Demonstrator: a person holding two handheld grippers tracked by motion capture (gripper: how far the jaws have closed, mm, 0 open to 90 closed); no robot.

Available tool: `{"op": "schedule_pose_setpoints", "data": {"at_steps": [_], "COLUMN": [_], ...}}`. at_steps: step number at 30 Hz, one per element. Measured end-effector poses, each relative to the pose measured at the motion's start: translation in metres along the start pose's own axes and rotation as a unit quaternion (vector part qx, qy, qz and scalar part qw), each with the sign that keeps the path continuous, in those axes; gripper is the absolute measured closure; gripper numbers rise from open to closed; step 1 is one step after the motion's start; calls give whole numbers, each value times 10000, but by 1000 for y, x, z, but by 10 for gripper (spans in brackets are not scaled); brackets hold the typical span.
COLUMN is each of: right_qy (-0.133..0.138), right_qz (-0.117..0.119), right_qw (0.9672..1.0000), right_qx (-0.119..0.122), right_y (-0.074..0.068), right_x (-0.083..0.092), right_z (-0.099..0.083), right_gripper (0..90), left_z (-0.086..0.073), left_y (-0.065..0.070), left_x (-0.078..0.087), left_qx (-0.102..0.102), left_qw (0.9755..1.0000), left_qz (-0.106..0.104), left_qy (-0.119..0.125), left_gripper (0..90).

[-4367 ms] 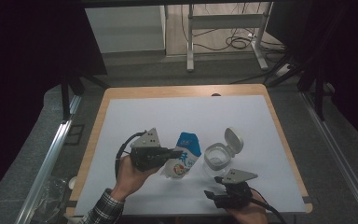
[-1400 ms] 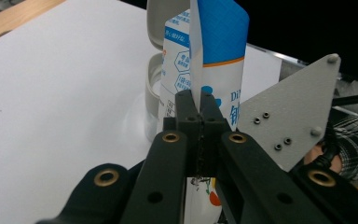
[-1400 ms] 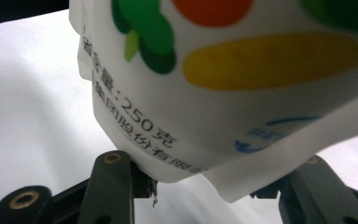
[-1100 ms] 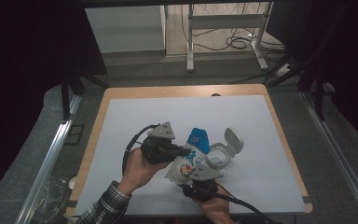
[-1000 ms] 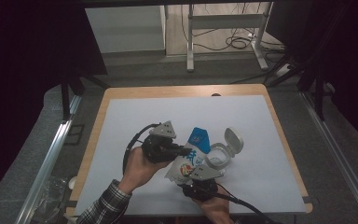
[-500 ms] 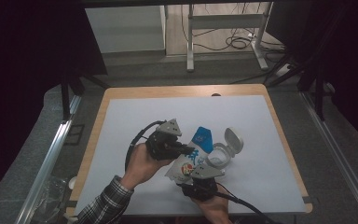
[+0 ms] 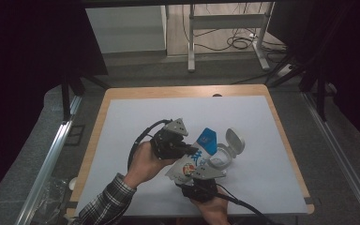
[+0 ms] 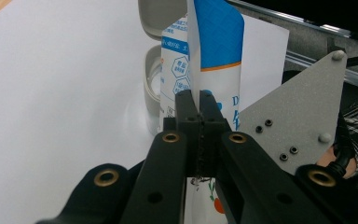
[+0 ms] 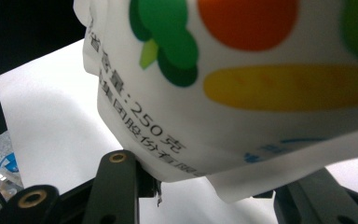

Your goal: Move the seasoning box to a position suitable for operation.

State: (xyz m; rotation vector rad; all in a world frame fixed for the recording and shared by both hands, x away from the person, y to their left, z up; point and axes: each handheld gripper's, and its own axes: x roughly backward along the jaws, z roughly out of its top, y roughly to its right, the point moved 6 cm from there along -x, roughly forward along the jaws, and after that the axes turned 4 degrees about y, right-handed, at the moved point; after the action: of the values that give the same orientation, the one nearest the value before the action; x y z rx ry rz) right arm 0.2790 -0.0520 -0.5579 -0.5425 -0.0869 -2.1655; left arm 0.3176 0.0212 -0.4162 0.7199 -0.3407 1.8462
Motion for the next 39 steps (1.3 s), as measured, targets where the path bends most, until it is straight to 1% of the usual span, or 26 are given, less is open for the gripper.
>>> {"op": "schedule_pose_setpoints", "data": {"at_steps": [5, 6, 7, 10, 11, 16, 20, 27, 31, 33, 39], "right_qy": [22, -12, 30, 14, 57, 89, 142, 199, 219, 228, 241], "right_qz": [3, -2, 7, 11, 21, 42, 52, 82, 86, 85, 88], "right_qw": [10000, 10000, 10000, 10000, 9999, 9998, 9997, 9991, 9991, 9992, 9991], "right_qx": [-28, -14, -37, -41, -89, -164, -216, -355, -350, -305, -346], "right_y": [-1, -1, -1, -1, -2, -2, -2, -2, -2, -2, -2], "right_x": [0, 0, 0, 0, -1, -1, -2, -2, -2, -2, -3], "right_z": [0, 0, 0, 1, 1, 2, 3, 5, 6, 6, 7], "right_gripper": [566, 567, 567, 568, 568, 570, 571, 572, 582, 585, 588], "left_z": [3, 4, 4, 5, 6, 10, 13, 16, 17, 18, 20], "left_y": [1, 1, 1, 1, 1, 1, 1, 0, 0, 1, 1], "left_x": [-2, -2, -3, -4, -4, -6, -7, -9, -10, -10, -11], "left_qx": [-68, -69, -87, -87, -92, -144, -125, -165, -179, -182, -186], "left_qw": [9999, 9999, 9999, 9998, 9998, 9995, 9994, 9990, 9988, 9987, 9986], "left_qz": [11, 16, 16, 23, 23, 27, 35, 31, 26, 29, 31], "left_qy": [-96, -118, -124, -158, -183, -279, -312, -414, -447, -465, -502], "left_gripper": [900, 900, 900, 900, 900, 900, 900, 900, 900, 900, 900]}}
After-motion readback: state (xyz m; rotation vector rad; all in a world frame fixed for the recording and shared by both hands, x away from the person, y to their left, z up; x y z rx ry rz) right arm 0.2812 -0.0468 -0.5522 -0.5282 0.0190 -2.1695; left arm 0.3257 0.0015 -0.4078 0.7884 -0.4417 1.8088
